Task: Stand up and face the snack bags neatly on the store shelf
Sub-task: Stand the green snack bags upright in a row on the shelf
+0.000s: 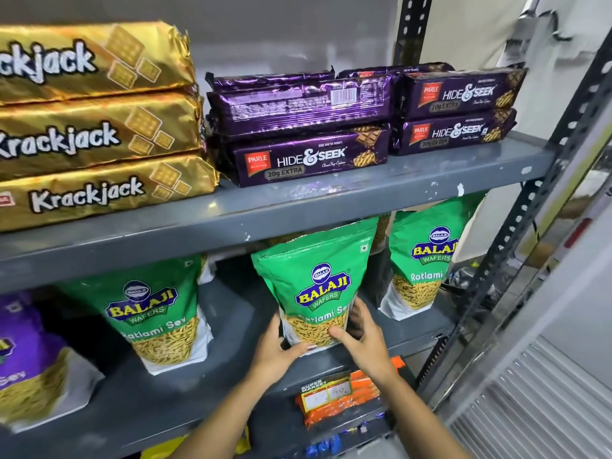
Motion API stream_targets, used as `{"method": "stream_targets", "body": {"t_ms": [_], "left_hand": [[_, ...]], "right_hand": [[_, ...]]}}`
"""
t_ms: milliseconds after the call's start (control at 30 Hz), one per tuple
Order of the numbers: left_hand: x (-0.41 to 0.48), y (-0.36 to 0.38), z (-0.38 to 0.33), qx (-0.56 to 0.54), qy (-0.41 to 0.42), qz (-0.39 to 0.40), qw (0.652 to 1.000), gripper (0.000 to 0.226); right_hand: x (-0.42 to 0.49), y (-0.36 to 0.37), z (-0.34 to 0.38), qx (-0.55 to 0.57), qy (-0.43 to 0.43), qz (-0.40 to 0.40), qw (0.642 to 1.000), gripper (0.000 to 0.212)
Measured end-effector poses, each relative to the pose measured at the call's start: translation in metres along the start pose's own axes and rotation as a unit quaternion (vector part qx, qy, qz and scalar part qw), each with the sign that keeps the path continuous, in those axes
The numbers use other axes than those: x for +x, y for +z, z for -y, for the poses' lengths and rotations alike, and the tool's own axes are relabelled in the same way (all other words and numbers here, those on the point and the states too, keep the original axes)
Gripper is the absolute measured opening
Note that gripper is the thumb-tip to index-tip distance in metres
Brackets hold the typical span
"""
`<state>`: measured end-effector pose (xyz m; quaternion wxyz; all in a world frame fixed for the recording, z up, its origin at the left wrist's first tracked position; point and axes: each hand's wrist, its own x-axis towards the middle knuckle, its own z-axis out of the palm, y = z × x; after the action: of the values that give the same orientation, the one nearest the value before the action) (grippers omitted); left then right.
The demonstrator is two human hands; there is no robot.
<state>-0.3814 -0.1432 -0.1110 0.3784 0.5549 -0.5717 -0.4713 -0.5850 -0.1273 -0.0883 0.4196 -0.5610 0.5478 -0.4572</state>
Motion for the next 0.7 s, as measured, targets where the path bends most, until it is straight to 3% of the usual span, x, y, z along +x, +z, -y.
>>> {"method": "stream_targets", "body": {"t_ms": [133,233,300,400,467,533,600,700], "left_hand": [[-0.003,0.002,-0.008,-0.003,0.005,0.012,1.000,0.077],[-0.014,0.000,-0.009,0.028,0.034,0.007,0.999,0.088],[-0.035,-0.003,-0.008,0.078,0.059,-0.067,0.993,0.094],[-0.079,-0.020,0.000,0.132,0.097,-0.293,0.942,0.086],[-0.099,-0.044,0.012,0.105,0.066,-0.422,0.898,0.092],[-0.103,-0.072,0.026,0.114,0.023,-0.480,0.870,0.100],[-0.095,-0.101,0.034,0.118,-0.020,-0.471,0.874,0.115],[-0.073,-0.140,0.030,0.051,-0.068,-0.392,0.916,0.147]], "right_hand": [[-0.001,-0.002,0.004,0.011,0.002,0.005,1.000,0.070],[-0.010,0.000,0.000,0.027,-0.007,-0.005,1.000,0.088],[-0.026,0.005,0.000,0.074,-0.004,-0.069,0.995,0.087],[-0.065,0.024,-0.002,0.072,-0.068,-0.187,0.977,0.044],[-0.084,0.051,-0.001,0.034,-0.080,-0.149,0.985,0.026],[-0.083,0.083,0.010,-0.013,-0.089,-0.059,0.994,0.022],[-0.064,0.119,0.033,-0.023,-0.113,0.013,0.993,0.019],[-0.017,0.171,0.089,0.037,-0.129,0.040,0.990,0.035]]}}
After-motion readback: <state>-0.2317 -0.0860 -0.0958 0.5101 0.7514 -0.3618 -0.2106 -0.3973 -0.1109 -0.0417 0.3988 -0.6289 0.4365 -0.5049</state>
